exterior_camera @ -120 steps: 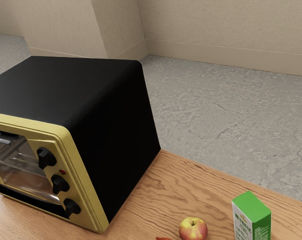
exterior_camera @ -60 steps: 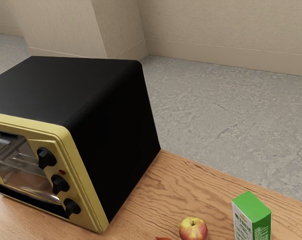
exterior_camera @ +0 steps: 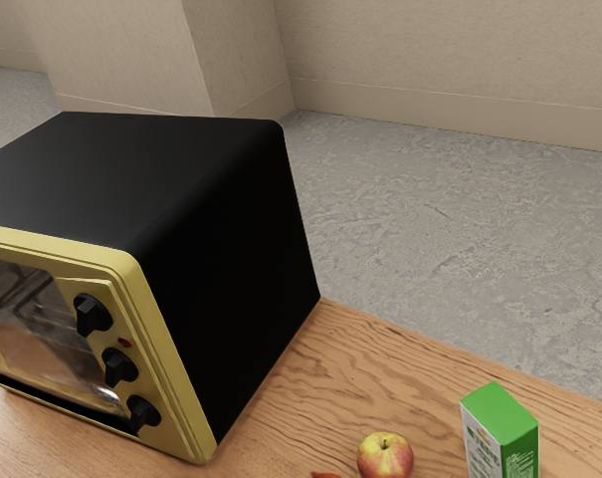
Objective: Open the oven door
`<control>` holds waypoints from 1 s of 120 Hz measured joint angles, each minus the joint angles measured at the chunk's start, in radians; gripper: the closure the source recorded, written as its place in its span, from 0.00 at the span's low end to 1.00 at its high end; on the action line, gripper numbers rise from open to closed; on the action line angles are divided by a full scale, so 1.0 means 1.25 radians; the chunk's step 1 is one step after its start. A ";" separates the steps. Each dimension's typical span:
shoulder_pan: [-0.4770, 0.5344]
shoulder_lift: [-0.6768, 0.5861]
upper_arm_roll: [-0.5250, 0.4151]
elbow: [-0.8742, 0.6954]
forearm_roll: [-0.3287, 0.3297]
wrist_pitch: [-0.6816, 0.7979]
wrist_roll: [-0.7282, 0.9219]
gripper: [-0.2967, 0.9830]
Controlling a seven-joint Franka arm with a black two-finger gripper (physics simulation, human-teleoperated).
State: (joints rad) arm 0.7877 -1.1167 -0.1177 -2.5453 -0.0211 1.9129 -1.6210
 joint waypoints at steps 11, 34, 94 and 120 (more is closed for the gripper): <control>0.000 -0.071 0.005 -0.053 -0.003 0.002 0.001 0.24; 0.000 -0.190 0.039 -0.152 -0.003 0.002 0.000 0.23; 0.154 -0.425 0.245 -0.308 0.064 -0.057 0.000 0.23; 0.167 -0.401 0.330 -0.148 0.162 -0.149 0.007 0.23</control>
State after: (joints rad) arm 0.9960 -1.6179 0.2948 -2.7299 0.1811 1.7270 -1.6122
